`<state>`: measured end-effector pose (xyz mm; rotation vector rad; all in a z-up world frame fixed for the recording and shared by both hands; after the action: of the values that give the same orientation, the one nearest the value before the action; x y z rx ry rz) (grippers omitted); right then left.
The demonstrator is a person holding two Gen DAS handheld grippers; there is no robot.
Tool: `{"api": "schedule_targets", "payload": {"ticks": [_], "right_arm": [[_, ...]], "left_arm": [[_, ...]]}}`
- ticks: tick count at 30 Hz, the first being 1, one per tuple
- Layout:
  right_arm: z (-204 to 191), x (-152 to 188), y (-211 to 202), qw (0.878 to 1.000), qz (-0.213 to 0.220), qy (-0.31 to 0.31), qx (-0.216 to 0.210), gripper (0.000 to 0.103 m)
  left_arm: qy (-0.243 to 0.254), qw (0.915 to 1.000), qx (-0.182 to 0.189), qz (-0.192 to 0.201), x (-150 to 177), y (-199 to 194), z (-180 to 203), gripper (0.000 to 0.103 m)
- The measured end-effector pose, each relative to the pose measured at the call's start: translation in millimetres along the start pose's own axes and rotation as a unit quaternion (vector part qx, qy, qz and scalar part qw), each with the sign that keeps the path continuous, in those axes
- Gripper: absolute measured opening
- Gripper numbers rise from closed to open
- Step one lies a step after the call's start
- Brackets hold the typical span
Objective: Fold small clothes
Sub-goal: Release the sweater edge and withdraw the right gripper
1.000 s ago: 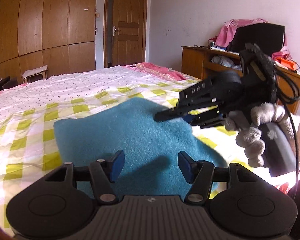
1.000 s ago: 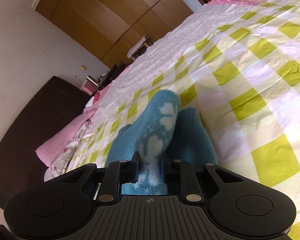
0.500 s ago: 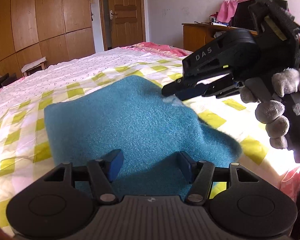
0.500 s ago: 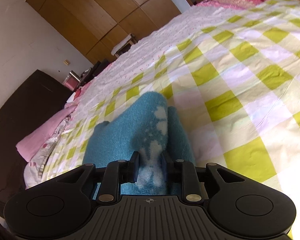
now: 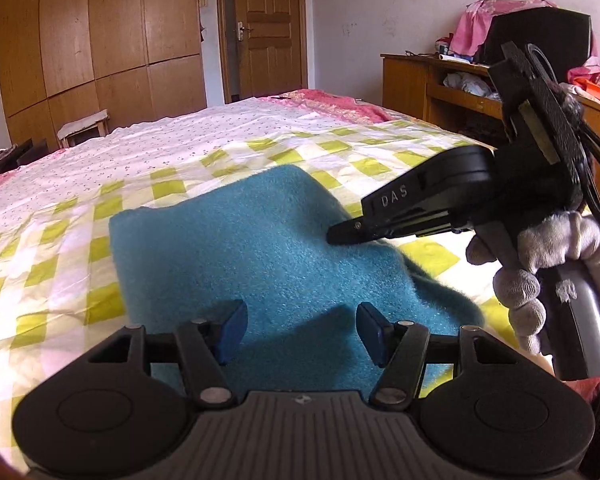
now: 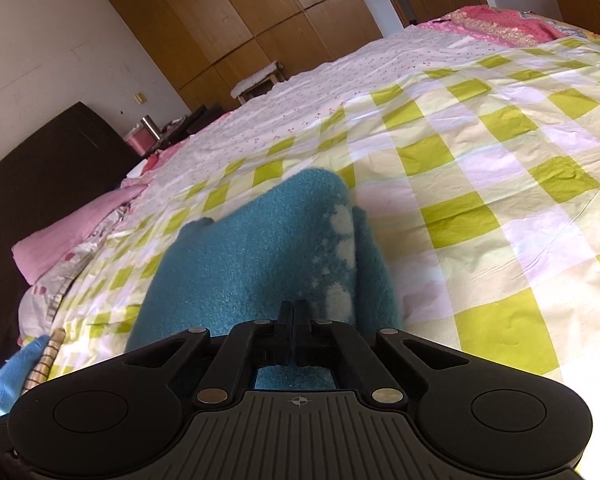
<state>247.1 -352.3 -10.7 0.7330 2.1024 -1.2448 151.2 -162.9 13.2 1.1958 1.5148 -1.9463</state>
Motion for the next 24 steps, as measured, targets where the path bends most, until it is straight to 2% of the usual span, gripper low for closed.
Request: {"api": "schedule_targets", "payload": {"ticks": [4, 10, 13, 15, 17, 19, 21, 23, 24], "right_arm": [[-6, 1, -2, 1.000, 0.005, -0.013, 0.015, 0.000], [-16, 6, -21, 0.999, 0.036, -0.032, 0.004, 0.002], [-23, 7, -27, 0.997, 0.045, -0.059, 0.017, 0.011], [-32, 9, -32, 0.993, 0.060, -0.095, 0.040, 0.015], [-39, 11, -33, 0.989, 0.067, -0.124, 0.049, 0.035], [-40, 13, -29, 0.987, 0.056, -0.138, 0.058, 0.045], [-34, 16, -20, 0.987, 0.034, -0.137, 0.073, 0.048], [-29, 17, -13, 0.987, 0.020, -0.137, 0.079, 0.058], [-26, 18, -12, 0.988, 0.019, -0.134, 0.077, 0.059]], "left_arm": [[-0.021, 0.9996, -0.020, -0.009, -1, 1, -10, 0.064], [-0.055, 0.9978, -0.038, 0.009, 3, -16, -28, 0.065], [-0.070, 0.9960, -0.055, 0.008, 5, -16, -43, 0.065], [-0.092, 0.9940, -0.058, 0.004, 6, -15, -54, 0.065], [-0.107, 0.9926, -0.058, 0.004, 8, -16, -63, 0.065], [-0.114, 0.9919, -0.056, -0.002, 9, -13, -69, 0.068], [-0.126, 0.9905, -0.054, -0.011, 13, -8, -74, 0.069], [-0.141, 0.9889, -0.045, -0.015, 16, -3, -76, 0.070], [-0.147, 0.9882, -0.039, -0.016, 18, 0, -77, 0.071]]}}
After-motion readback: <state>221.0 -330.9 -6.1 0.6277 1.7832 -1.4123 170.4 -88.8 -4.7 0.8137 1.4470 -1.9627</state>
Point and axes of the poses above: each gripper's, at about its wrist camera, not at the fingertips, and y roughly the way its jaws point, z to its right, x to its underside, the point moved 2 cm from there along y, roughly the way its jaws point, and after that the axes turned 5 degrees about -y, right-handed, at the moved point
